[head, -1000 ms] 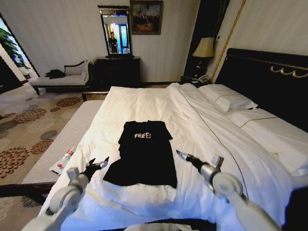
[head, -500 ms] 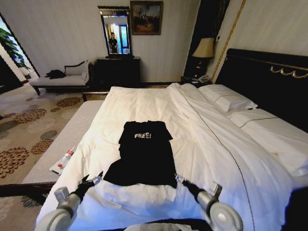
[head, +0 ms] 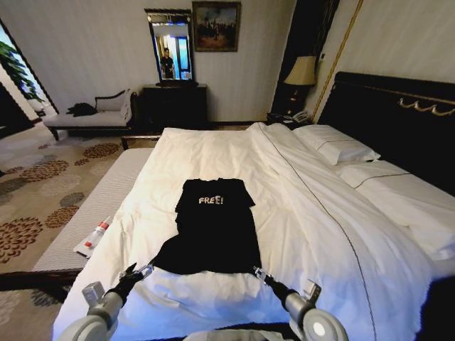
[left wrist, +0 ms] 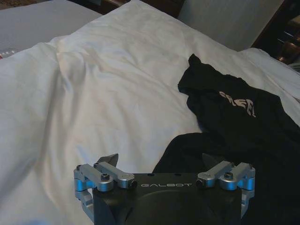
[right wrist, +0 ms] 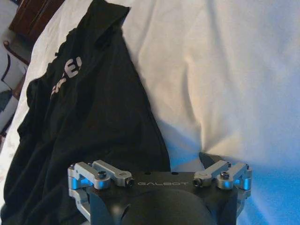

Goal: Fold the clothes on the bed.

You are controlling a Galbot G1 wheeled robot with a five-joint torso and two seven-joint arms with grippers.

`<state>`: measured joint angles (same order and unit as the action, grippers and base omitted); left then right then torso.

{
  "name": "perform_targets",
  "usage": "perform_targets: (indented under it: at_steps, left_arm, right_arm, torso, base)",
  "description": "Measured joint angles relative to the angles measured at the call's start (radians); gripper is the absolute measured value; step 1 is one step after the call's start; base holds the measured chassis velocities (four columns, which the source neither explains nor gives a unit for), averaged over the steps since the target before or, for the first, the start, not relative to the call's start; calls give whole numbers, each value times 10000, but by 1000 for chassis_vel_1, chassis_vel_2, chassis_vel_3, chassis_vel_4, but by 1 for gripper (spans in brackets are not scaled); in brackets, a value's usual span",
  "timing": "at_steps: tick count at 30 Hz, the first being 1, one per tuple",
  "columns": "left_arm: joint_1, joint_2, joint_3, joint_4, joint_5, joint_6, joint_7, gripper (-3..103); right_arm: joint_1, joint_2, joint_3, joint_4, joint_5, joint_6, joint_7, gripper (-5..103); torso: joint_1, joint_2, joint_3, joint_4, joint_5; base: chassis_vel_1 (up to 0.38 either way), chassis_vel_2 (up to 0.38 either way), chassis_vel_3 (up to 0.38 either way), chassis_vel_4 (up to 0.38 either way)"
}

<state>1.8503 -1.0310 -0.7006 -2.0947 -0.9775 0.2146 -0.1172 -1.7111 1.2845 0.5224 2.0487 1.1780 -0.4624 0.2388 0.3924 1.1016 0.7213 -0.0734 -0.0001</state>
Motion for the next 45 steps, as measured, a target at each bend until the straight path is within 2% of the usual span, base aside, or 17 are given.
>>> perform_targets:
  at_steps: [4,7,8,11,13,16,17,19,22,26,28,34,36,38,41,42,45]
  left_arm:
    - [-186,7,94,-25,-49,64,-131,100]
    - [-411,19,165,-8,-153,117,-273,100]
    - [-411,19,165,-8,-153,117,-273,100]
    - [-573,32,226,85,-223,152,-336,100]
    - [-633,31,259,125,-247,162,-354,100]
    - [-877,16,444,256,-401,267,-432,100]
    - [-877,16,444,256,-401,267,-432,100]
    - [-1063,13,625,343,-505,352,-494,100]
    - [-1241,13,846,424,-587,446,-569,100]
    - [-1468,1,1177,568,-941,670,-972,100]
    - [-1429,-6,1223,592,-976,709,-1042,100]
    - [-1249,-30,1270,696,-892,746,-1052,101]
    - [-1363,-57,1233,759,-920,764,-1001,97]
    - [-1437,-64,1217,780,-962,776,-987,97]
    - [-1627,-71,1235,861,-1051,861,-968,82]
    - [-1627,-71,1235,861,-1051,861,-968,82]
    - [-1556,-72,1397,909,-563,890,-812,66]
  right_arm:
    - [51,47,-97,-54,158,-54,0,94]
    - [137,117,-256,-123,119,-57,1,79]
    - [137,117,-256,-123,119,-57,1,79]
    - [216,98,-281,-182,111,-56,25,62]
    - [228,83,-290,-188,111,-55,35,62]
    - [263,70,-325,-220,100,-46,64,46]
    - [263,70,-325,-220,100,-46,64,46]
    - [271,73,-339,-243,84,-35,71,35]
    - [262,73,-338,-256,61,-22,75,30]
    - [228,75,-270,-244,39,-4,95,8]
    - [226,85,-260,-231,34,0,105,3]
    - [219,116,-259,-218,-7,6,140,1]
    - [216,116,-268,-196,-18,8,153,1]
    - [215,113,-272,-184,-19,9,158,1]
    - [192,95,-277,-114,-21,41,241,1]
    - [192,95,-277,-114,-21,41,241,1]
    - [125,89,-329,61,-2,160,399,1]
  torso:
    - [0,0,0,-1,-1]
    - [0,1,0,-1,0]
    - [0,1,0,-1,0]
    - [0,0,0,0,1]
    - [0,0,0,0,1]
    - [0,0,0,0,1]
    - [0,0,0,0,1]
    - [0,0,0,1,1]
    - [0,0,0,0,1]
    - [0,0,0,-1,2]
    - [0,0,0,0,1]
    - [0,0,0,1,2]
    - [0,0,0,1,1]
    - [0,0,0,0,1]
    - [0,0,0,-1,1]
    - [0,0,0,-1,1]
    - [0,0,0,-1,1]
  base:
    - [0,0,0,0]
    - [0,0,0,0]
    - [0,0,0,0]
    - [0,0,0,0]
    - [0,0,0,0]
    - [0,0,0,0]
    - [0,0,0,0]
    - [0,0,0,0]
    - [0,0,0,0]
    - [0,0,0,0]
    - [0,0,0,0]
    - [0,0,0,0]
    - [0,0,0,0]
    - [0,0,0,0]
    - [0,0,0,0]
    - [0,0,0,0]
    - [0,0,0,0]
